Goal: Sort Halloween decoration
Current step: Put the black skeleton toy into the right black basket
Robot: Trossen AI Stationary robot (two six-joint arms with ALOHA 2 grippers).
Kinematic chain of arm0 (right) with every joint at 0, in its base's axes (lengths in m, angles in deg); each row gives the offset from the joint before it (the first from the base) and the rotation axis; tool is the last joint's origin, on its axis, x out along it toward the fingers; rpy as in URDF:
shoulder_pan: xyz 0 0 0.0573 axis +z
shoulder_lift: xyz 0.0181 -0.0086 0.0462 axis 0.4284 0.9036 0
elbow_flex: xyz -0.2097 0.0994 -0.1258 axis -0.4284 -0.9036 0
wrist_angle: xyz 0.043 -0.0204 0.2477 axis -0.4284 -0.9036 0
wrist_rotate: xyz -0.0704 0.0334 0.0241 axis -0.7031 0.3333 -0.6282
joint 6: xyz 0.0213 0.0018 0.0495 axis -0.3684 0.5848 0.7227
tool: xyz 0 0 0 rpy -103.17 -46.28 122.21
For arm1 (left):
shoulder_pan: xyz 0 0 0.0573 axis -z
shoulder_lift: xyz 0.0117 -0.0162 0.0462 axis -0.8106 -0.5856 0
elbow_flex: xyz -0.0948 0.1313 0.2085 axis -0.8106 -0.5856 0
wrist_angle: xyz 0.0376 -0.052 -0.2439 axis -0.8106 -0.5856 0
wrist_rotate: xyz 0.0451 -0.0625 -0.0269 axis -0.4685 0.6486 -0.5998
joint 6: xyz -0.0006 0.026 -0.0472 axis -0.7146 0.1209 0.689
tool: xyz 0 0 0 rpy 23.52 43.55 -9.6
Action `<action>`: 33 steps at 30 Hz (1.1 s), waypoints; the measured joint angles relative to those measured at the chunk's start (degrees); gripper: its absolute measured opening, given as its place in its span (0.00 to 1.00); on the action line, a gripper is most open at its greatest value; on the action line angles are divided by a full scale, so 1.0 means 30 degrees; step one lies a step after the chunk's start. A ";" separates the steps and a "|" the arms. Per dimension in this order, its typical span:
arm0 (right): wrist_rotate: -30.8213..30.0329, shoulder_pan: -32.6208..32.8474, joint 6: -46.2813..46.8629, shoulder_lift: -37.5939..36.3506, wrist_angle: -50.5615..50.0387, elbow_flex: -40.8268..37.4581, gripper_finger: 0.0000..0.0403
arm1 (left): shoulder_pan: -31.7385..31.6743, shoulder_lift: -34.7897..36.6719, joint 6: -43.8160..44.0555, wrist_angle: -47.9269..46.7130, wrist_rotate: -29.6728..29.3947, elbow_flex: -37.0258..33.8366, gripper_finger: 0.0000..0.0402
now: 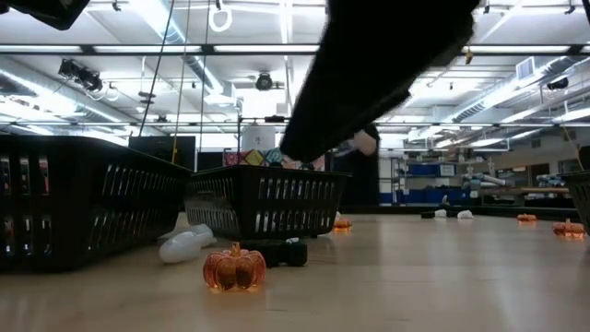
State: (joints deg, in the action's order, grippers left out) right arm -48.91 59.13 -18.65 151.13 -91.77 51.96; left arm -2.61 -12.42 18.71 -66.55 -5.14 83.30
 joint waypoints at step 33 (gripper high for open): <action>-0.0493 -0.0421 -0.3032 0.0335 1.3932 -0.6812 0.51 | 0.0000 0.0007 0.0000 0.0000 -0.0007 0.0000 0.39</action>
State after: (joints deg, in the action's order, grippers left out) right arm -50.39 57.86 -27.75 152.13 -49.97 31.53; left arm -2.61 -12.39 18.71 -66.55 -5.16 83.30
